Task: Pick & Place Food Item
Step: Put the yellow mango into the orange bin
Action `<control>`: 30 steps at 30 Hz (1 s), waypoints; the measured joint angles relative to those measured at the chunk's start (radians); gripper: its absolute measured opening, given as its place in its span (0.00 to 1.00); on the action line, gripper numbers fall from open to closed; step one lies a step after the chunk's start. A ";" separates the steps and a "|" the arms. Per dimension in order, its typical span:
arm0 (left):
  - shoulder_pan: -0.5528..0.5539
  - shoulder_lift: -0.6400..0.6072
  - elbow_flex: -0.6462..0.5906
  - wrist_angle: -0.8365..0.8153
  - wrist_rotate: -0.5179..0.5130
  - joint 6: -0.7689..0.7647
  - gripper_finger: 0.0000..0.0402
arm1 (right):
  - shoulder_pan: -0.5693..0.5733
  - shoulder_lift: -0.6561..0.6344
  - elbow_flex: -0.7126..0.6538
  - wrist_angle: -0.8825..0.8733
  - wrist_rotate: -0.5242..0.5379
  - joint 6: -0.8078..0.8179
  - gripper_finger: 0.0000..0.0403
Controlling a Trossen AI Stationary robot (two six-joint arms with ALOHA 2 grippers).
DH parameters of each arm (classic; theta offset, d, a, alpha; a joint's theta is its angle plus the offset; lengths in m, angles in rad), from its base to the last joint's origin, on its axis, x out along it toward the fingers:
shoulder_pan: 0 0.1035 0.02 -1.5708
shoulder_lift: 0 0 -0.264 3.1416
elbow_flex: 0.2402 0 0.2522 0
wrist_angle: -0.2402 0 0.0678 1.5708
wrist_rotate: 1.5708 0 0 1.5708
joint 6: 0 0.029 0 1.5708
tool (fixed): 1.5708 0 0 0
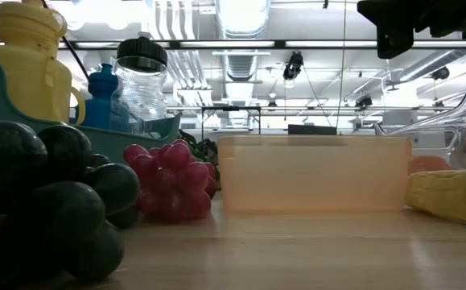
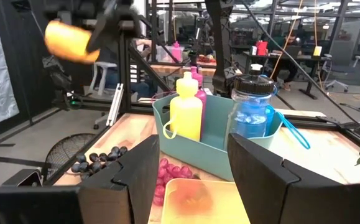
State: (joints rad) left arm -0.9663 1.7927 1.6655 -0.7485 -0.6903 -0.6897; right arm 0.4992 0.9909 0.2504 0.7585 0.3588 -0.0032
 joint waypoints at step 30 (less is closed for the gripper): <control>0.573 0.003 0.002 -0.011 0.138 0.229 0.50 | 0.000 0.000 0.000 0.000 0.000 0.000 0.47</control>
State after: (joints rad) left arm -0.3931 1.7954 1.6676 -0.7593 -0.5525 -0.4604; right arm 0.4992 0.9909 0.2504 0.7582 0.3586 -0.0032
